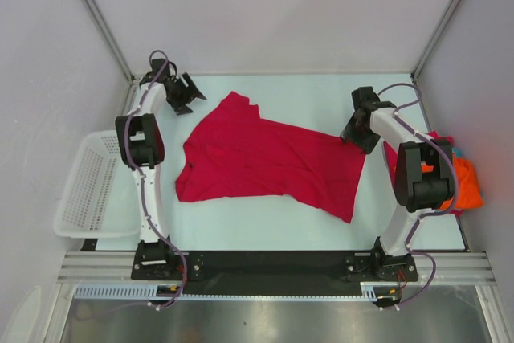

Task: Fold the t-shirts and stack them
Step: Fold the other side of the tshirt into a rectangle

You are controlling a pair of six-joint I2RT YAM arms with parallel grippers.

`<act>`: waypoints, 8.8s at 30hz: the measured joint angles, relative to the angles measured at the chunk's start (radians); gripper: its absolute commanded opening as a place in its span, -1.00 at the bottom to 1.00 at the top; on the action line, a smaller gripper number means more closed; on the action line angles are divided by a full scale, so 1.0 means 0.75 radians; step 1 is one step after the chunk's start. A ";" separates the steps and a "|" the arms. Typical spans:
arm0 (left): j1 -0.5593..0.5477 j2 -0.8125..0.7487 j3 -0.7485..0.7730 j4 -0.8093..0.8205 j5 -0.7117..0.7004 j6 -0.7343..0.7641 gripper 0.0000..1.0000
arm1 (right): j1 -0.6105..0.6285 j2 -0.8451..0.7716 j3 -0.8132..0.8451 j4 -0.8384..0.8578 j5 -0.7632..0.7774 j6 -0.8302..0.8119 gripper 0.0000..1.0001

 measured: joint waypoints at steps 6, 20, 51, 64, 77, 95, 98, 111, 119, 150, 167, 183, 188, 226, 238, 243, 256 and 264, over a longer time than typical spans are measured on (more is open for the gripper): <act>-0.035 0.005 -0.004 0.014 0.036 -0.001 0.56 | 0.000 0.000 -0.001 -0.007 0.008 0.000 0.29; -0.214 0.039 -0.046 0.149 0.267 -0.022 0.55 | 0.004 0.000 -0.019 -0.012 0.027 0.001 0.29; -0.226 -0.115 -0.350 0.169 0.206 -0.062 -1.00 | 0.002 0.021 -0.043 0.040 0.002 -0.055 -0.38; -0.229 -0.338 -0.356 0.131 0.120 -0.018 -0.99 | 0.002 0.059 -0.027 0.053 -0.028 -0.068 -0.36; -0.294 -0.793 -0.992 0.231 0.119 0.049 -1.00 | 0.002 0.058 -0.027 0.066 -0.080 -0.083 -0.36; -0.362 -1.133 -1.381 0.270 -0.015 0.078 0.38 | 0.003 0.055 -0.037 0.079 -0.116 -0.108 -0.20; -0.362 -1.066 -1.327 0.253 -0.022 0.079 0.42 | 0.002 0.039 -0.045 0.077 -0.114 -0.115 -0.20; -0.362 -0.804 -1.025 0.219 -0.092 0.077 0.43 | -0.014 -0.019 -0.047 0.057 -0.100 -0.140 -0.19; -0.343 -0.801 -1.025 0.109 -0.286 0.071 0.42 | -0.022 -0.029 -0.047 0.048 -0.092 -0.147 -0.19; -0.320 -0.775 -1.048 0.111 -0.291 0.034 -0.70 | -0.022 -0.029 -0.066 0.049 -0.092 -0.170 -0.22; -0.321 -0.796 -1.055 0.094 -0.284 0.037 -0.85 | -0.019 -0.029 -0.085 0.056 -0.093 -0.170 -0.24; -0.311 -1.053 -1.055 -0.005 -0.398 0.063 -0.81 | -0.018 -0.037 -0.102 0.060 -0.102 -0.170 -0.24; -0.311 -1.059 -1.066 -0.012 -0.398 0.077 -0.81 | -0.018 -0.051 -0.109 0.060 -0.102 -0.170 -0.24; -0.321 -1.523 -1.697 0.139 -0.273 0.056 0.05 | -0.031 -0.086 0.009 0.014 -0.116 -0.169 -0.06; -0.388 -1.112 -1.341 0.239 -0.159 0.062 0.05 | -0.087 0.161 0.185 0.016 -0.111 -0.157 0.15; -0.390 -1.112 -1.341 0.237 -0.148 0.076 0.05 | -0.109 0.293 0.312 0.010 -0.088 -0.159 0.16; -0.390 -1.131 -1.372 0.221 -0.131 0.086 0.05 | -0.129 0.451 0.438 -0.015 -0.032 -0.168 -0.17; -0.390 -1.155 -1.380 0.215 -0.116 0.098 0.05 | -0.132 0.398 0.328 0.088 -0.047 -0.179 -1.00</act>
